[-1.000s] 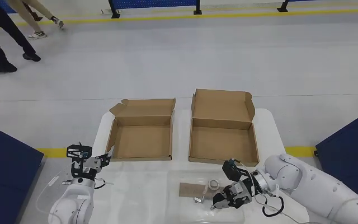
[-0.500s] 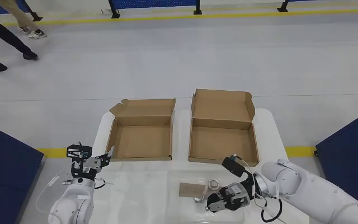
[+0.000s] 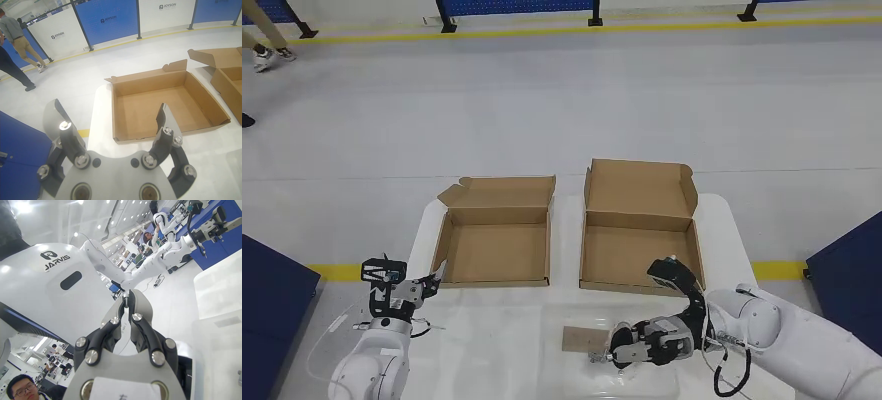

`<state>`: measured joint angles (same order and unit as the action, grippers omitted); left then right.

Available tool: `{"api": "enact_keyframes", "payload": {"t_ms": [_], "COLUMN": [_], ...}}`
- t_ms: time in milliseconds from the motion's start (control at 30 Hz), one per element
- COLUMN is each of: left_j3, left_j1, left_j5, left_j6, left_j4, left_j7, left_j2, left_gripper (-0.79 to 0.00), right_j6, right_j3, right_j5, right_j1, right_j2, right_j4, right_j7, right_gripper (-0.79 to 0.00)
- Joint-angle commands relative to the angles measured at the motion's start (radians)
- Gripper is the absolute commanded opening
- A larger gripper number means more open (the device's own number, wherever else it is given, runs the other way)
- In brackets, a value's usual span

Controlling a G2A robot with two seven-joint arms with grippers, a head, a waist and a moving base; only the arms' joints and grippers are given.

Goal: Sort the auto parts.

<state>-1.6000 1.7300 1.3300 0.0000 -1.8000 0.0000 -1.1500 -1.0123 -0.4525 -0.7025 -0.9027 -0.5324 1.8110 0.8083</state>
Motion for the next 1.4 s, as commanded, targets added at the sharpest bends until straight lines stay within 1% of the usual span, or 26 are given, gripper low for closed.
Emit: {"api": "enact_keyframes", "payload": {"t_ms": [0, 567, 700, 1033, 1367], "left_j3": [0.0, 0.0, 0.0, 0.0, 0.0], "left_j1": [0.0, 0.0, 0.0, 0.0, 0.0], "left_j5": [0.0, 0.0, 0.0, 0.0, 0.0], "left_j6": [0.0, 0.0, 0.0, 0.0, 0.0], "left_j4": [0.0, 0.0, 0.0, 0.0, 0.0], "left_j7": [0.0, 0.0, 0.0, 0.0, 0.0], "left_j2": [0.0, 0.0, 0.0, 0.0, 0.0], "left_gripper": [0.0, 0.0, 0.0, 0.0, 0.0], "right_j6": [0.0, 0.0, 0.015, 0.004, 0.0], "right_j3": [0.001, 0.001, -0.019, -0.051, -0.085], "right_j5": [0.002, 0.002, 0.005, -0.114, -0.262], "right_j1": [0.0, 0.0, -0.009, -0.017, -0.005], "right_j2": [0.0, 0.0, -0.007, -0.034, -0.064], "right_j4": [-0.001, -0.001, 0.026, 0.028, 0.116], "right_j7": [0.0, 0.0, -0.038, 0.004, 0.0], "right_gripper": [-0.785, -0.785, -0.785, -0.785, -0.785]}}
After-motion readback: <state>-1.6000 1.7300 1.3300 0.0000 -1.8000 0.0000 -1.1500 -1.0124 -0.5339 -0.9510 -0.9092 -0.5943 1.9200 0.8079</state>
